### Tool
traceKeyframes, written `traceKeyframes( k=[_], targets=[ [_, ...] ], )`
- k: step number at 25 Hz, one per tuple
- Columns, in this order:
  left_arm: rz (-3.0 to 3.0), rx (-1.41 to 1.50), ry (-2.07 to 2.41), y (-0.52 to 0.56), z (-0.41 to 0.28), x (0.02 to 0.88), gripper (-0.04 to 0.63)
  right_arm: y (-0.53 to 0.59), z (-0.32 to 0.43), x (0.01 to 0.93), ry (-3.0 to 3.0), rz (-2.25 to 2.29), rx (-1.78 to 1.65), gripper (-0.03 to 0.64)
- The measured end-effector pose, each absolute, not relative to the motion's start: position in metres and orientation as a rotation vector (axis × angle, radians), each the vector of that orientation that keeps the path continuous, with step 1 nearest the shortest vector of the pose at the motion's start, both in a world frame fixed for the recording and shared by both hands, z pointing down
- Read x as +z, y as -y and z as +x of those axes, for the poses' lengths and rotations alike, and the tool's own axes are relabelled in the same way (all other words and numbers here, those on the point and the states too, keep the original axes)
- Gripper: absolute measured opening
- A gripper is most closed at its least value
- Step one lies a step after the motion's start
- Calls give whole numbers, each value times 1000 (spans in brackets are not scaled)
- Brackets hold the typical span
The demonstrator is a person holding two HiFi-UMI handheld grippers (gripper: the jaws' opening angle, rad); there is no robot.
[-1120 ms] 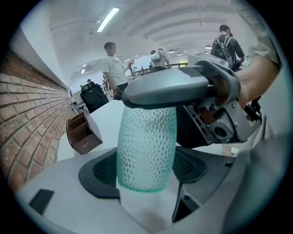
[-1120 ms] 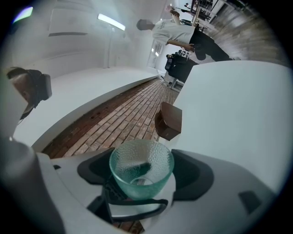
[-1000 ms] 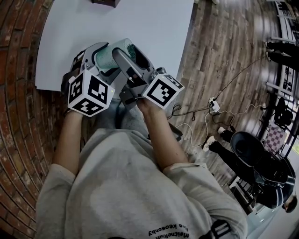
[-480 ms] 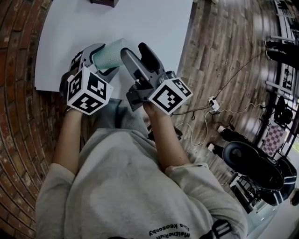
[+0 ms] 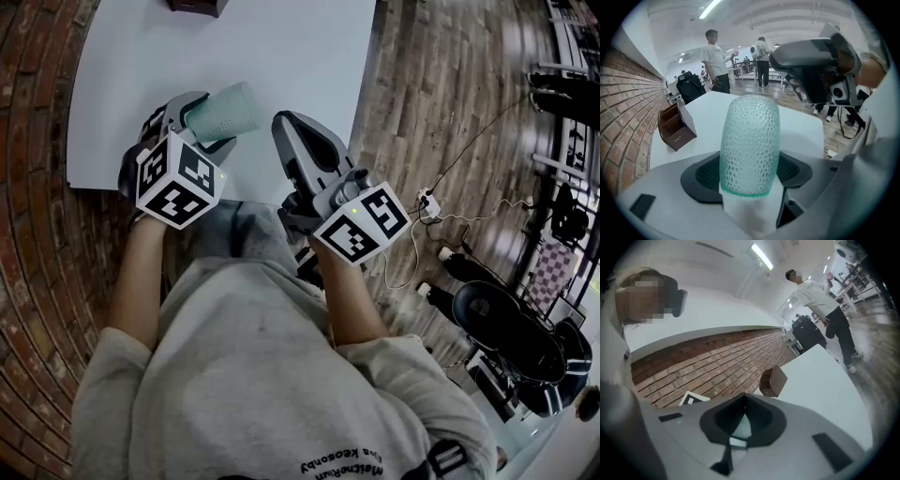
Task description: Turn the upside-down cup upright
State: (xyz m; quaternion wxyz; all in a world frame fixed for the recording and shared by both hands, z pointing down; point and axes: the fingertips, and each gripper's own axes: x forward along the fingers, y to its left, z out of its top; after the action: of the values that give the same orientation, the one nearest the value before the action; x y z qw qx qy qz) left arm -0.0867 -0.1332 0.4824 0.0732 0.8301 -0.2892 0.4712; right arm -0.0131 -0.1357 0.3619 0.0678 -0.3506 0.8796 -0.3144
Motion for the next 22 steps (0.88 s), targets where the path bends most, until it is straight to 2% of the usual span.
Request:
traceKeyframes(
  k=[5, 11, 16, 22],
  targets=[
    [2466, 1472, 802, 125, -86, 484, 337, 122, -33, 356, -2856, -1058, -833, 8],
    [2422, 1524, 716, 166, -75, 519, 338, 161, -49, 397, -3104, -1091, -778, 6],
    [2447, 1559, 731, 111, -77, 484, 337, 106, -68, 381, -3238, -1136, -674, 6],
    [2466, 1544, 714, 104, -72, 471, 337, 110, -56, 390, -3239, -1278, -667, 6]
  ],
)
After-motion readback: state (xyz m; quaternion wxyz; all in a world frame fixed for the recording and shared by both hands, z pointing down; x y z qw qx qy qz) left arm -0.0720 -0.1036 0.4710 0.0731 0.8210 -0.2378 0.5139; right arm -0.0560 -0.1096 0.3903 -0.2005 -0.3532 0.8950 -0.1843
